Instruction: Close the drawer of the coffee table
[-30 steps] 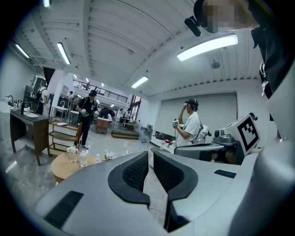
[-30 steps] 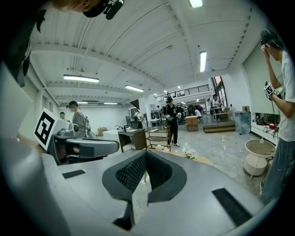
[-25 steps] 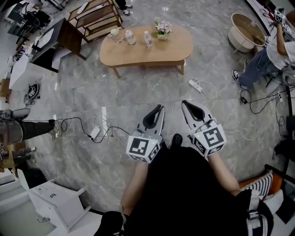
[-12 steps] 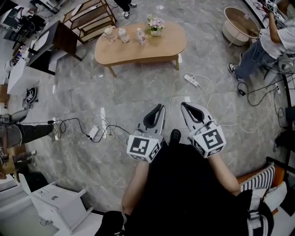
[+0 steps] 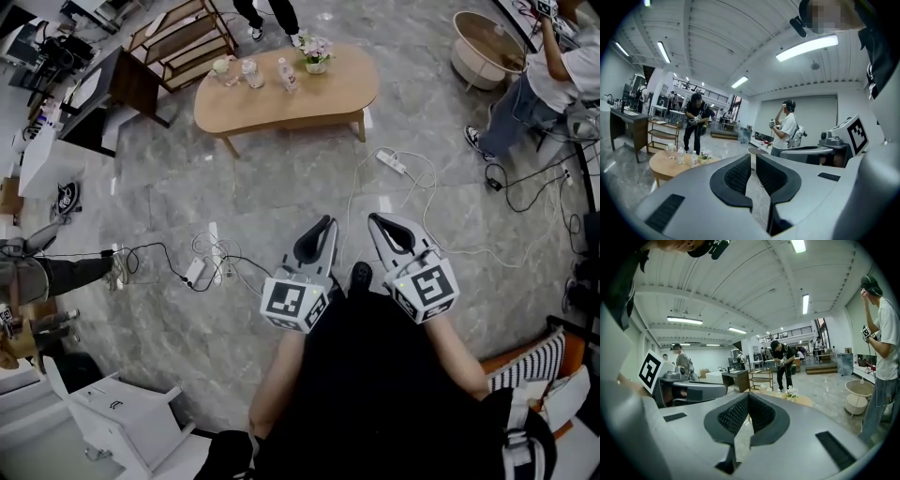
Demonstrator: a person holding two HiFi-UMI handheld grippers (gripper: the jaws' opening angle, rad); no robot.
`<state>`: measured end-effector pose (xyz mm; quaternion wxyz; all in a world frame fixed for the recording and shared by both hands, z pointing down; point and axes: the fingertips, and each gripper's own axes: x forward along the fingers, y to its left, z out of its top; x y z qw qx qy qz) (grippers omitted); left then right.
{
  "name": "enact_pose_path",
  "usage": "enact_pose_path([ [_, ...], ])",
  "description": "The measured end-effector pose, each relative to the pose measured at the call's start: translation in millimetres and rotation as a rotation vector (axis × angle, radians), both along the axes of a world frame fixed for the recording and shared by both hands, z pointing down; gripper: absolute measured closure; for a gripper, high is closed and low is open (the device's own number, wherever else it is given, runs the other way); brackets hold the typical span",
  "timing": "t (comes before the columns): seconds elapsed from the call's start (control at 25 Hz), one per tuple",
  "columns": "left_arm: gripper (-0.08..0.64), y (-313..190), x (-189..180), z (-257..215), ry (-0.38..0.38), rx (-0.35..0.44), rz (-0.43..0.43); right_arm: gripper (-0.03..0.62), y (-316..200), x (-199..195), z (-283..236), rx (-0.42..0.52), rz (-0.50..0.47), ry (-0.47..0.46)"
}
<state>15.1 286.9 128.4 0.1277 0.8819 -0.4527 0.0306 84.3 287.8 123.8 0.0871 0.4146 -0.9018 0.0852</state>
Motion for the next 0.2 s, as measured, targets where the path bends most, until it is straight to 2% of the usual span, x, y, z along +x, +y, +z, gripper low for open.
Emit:
enact_pose_path([
  [0.2,0.514,-1.4,1.4,1.3,-0.005,-0.004,0.003,0.58,-2.6,-0.9,0.5,0.003,-0.009,0.015],
])
